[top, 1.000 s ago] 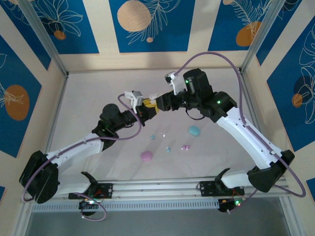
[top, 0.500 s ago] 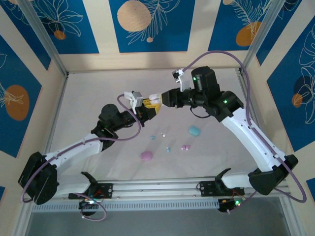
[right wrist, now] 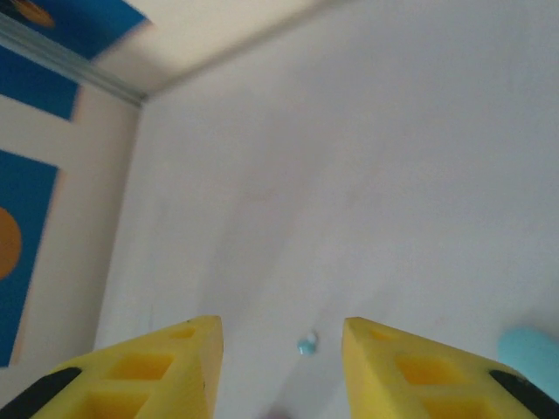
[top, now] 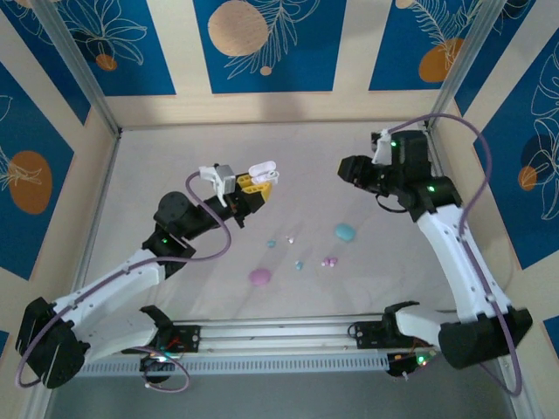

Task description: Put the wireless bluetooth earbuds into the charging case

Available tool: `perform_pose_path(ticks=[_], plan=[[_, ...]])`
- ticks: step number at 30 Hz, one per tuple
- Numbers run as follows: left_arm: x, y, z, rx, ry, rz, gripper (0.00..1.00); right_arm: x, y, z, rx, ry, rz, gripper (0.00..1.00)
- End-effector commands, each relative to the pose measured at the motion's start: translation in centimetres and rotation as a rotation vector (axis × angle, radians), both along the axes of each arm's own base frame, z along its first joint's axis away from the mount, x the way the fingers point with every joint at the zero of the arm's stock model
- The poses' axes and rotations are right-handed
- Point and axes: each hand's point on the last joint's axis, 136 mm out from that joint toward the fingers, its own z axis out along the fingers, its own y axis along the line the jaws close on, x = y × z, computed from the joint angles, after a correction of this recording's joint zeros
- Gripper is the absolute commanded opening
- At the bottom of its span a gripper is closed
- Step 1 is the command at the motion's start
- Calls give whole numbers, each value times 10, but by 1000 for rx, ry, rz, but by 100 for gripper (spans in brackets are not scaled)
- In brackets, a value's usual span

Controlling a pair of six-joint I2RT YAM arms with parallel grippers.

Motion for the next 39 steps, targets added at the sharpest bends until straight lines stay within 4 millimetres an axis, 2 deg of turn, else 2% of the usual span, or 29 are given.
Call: perform_pose_path(ticks=[1,5,8,11,15,20,28,39], plan=[[-1,6,-1,13,-11,39,10,-18,22,-60,44,272,117,41],[-3,10,2,13,-19,53,10,-31,50,-116,-29,440,211,43],[-4,12,2,18,-20,60,10,-38,63,-157,-118,536,247,43],[-5,15,3,22,-21,68,10,-47,77,-184,-209,562,312,42],[-4,17,2,24,-19,79,10,-55,92,-208,-258,604,362,41],[-3,17,1,26,-16,87,10,-52,94,-228,-435,546,417,44],[-4,19,4,24,-19,92,11,-43,106,-250,-593,516,508,45],[-4,23,2,31,-11,110,11,-28,112,-261,-706,472,559,44]])
